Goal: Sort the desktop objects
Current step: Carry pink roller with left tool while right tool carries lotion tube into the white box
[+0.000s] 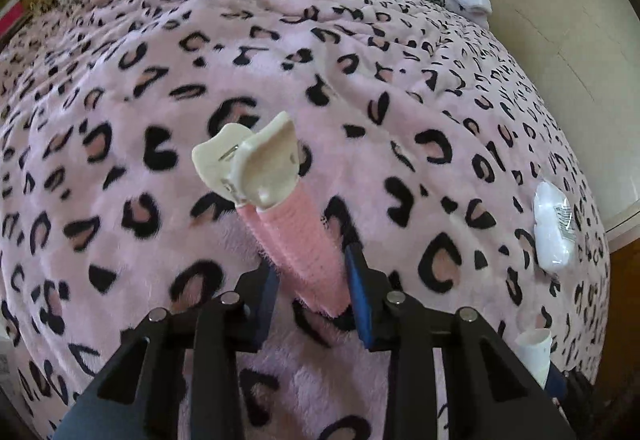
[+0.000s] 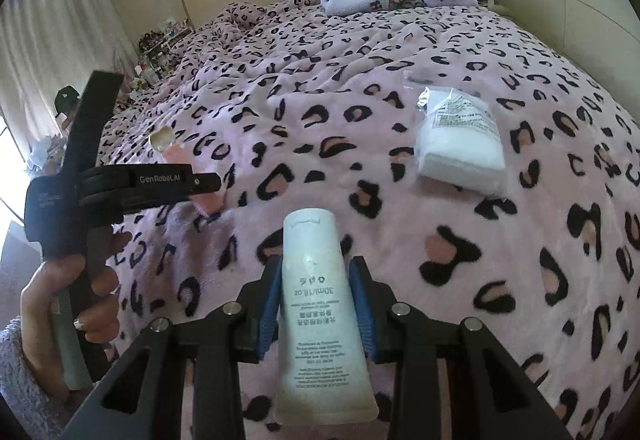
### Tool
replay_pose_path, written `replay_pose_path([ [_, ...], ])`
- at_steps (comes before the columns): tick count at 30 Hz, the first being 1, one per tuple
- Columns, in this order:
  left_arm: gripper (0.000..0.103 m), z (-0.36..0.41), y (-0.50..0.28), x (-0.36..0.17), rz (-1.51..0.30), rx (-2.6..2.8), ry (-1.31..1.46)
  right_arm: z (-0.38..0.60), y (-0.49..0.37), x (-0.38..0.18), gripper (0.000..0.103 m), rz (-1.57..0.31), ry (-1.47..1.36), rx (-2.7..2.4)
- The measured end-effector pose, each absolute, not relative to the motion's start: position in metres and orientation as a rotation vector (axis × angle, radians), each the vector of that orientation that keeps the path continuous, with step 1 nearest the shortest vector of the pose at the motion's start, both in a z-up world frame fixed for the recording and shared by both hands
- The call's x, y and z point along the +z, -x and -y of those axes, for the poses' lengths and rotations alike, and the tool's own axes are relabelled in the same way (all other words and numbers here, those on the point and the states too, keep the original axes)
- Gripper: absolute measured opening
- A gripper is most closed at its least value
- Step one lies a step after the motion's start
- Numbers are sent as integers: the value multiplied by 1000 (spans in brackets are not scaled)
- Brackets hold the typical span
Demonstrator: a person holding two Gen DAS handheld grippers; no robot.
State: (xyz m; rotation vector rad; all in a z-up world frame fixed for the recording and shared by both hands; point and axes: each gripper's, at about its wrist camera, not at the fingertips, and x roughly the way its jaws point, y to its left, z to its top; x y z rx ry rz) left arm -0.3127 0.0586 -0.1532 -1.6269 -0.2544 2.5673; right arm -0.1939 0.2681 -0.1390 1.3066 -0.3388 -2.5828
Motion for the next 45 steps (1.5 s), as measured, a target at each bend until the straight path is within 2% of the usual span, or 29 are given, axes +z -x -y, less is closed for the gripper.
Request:
replay_pose_path([
  [15,28,-22,223,-110,200,2544,1521,-253,162,-110,34,373,-1258,-2566],
  [21,28,-3,182,-106,205,2536,1521,-238,144,-98,34,375,-1234,-2549],
  [29,28,3,165,-104,202,2518,1535,-224,128,-93,34,388,-1238,-2525],
  [38,28,19,120,-39,129,2648,1465,-196,112,-53,34,390,-1178,-2491],
  [45,28,59,77,14,156,2768,1404,-140,96,-9,34,324,-1097,-2422],
])
